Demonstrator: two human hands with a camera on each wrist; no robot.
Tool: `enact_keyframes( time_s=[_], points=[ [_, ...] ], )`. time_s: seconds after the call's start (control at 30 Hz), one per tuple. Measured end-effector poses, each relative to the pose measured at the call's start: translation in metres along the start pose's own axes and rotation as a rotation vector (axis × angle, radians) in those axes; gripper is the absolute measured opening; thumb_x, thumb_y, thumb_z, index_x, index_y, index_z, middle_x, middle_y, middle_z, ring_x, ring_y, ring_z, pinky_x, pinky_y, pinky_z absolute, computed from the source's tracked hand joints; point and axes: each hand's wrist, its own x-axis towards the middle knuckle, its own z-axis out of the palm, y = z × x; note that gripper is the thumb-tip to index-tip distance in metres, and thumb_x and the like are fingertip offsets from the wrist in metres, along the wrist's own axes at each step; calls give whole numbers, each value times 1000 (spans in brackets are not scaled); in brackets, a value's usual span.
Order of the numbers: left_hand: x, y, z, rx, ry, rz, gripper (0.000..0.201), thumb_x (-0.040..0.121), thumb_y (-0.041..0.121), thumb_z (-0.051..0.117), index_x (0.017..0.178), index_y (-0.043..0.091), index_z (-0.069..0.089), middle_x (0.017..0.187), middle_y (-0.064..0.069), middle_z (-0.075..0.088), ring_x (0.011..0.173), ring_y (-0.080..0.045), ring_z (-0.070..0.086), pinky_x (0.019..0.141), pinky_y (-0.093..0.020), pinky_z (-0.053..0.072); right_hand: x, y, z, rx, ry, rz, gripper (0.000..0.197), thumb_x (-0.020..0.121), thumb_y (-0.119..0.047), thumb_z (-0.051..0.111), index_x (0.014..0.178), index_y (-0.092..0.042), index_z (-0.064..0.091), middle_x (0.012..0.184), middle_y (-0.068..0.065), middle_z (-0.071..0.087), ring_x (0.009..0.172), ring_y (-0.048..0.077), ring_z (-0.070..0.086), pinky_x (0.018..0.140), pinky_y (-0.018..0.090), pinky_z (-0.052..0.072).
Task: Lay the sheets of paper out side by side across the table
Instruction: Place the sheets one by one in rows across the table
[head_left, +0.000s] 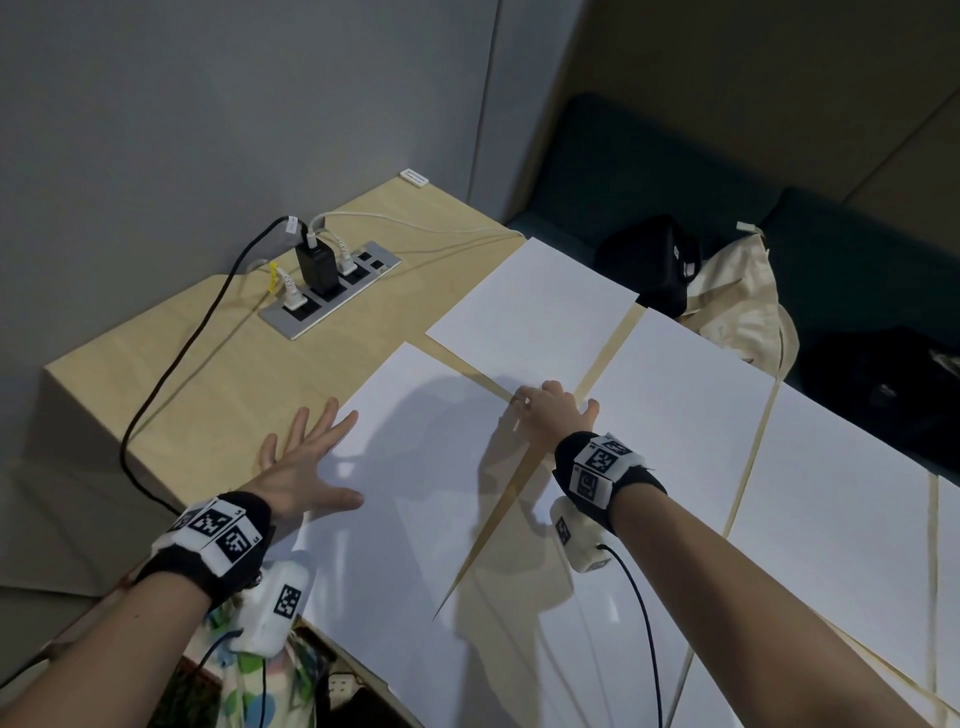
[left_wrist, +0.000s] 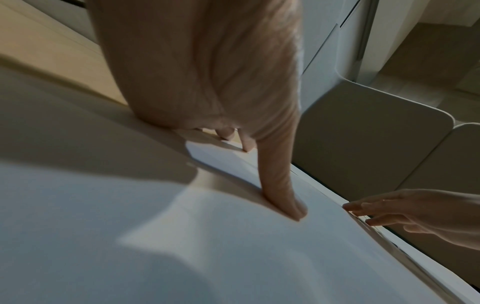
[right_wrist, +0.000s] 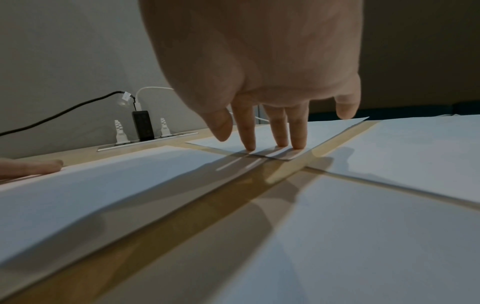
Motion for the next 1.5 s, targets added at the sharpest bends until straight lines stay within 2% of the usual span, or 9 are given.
enact_keyframes(
  time_s=[0.3, 0.73, 0.83, 0.93, 1.03, 1.17, 1.33, 1.4, 1.5],
  points=[
    [0, 0, 0, -8, -7, 7, 104, 73, 35, 75, 148, 42, 3, 149, 28, -19, 134, 5, -26, 113, -36, -21, -3, -3, 2, -3, 23, 27, 37, 96, -27, 28, 121, -28, 56, 122, 5, 48, 119, 25, 47, 109, 55, 13],
    [0, 1, -1, 10, -8, -7, 104, 73, 35, 75, 148, 42, 3, 145, 30, -19, 139, -1, -27, 113, -37, -20, -4, -2, 2, 23, 24, 29, 38, 96, -25, 27, 121, -29, 55, 122, 4, 48, 119, 24, 46, 109, 55, 13],
    [0, 1, 0, 9, -6, -9, 104, 74, 34, 75, 148, 42, 3, 145, 31, -19, 140, -2, -27, 113, -37, -20, -4, -2, 0, 24, 14, 29, 37, 94, -21, 31, 120, -28, 56, 122, 5, 48, 119, 25, 46, 109, 54, 14],
    [0, 1, 0, -4, -7, -2, 103, 74, 33, 75, 148, 42, 3, 145, 31, -19, 140, -2, -26, 113, -37, -21, -4, -3, -1, 25, 18, 24, 36, 93, -21, 35, 122, -29, 55, 126, 4, 47, 121, 24, 46, 109, 52, 15],
    [0, 1, 0, 4, -3, -4, 103, 74, 33, 75, 148, 42, 4, 145, 31, -18, 141, -3, -25, 113, -37, -20, -7, -2, -4, 46, 53, -1, 39, 98, -31, 28, 131, -27, 49, 140, 4, 41, 130, 23, 40, 112, 53, 11],
    [2, 2, -1, 59, 18, -13, 101, 74, 34, 74, 148, 44, 6, 155, 22, -16, 143, -5, -23, 115, -40, -17, -22, -3, -3, 4, 62, -105, 39, 98, -25, 29, 130, -21, 52, 144, 4, 39, 132, 24, 38, 114, 54, 8],
    [9, 9, -6, 186, -15, -29, 103, 72, 42, 73, 148, 41, 4, 159, 11, -18, 146, -17, -20, 115, -50, -10, -42, -2, 6, -48, -6, -182, 42, 93, -23, 43, 135, -23, 48, 145, 1, 40, 131, 23, 39, 113, 54, 8],
    [10, 10, -8, 192, -35, -34, 108, 65, 49, 72, 148, 41, 3, 159, 9, -19, 146, -18, -21, 114, -51, -10, -47, -2, 7, -57, -22, -191, 43, 91, -26, 50, 134, -23, 48, 144, 0, 41, 131, 23, 40, 112, 54, 10],
    [10, 9, -11, 198, -72, -35, 125, 40, 69, 57, 148, 41, 2, 158, 11, -20, 146, -17, -22, 114, -51, -10, -54, -3, 9, -62, -23, -205, 45, 89, -30, 55, 133, -23, 48, 143, -1, 41, 133, 23, 37, 112, 53, 11]
  ],
)
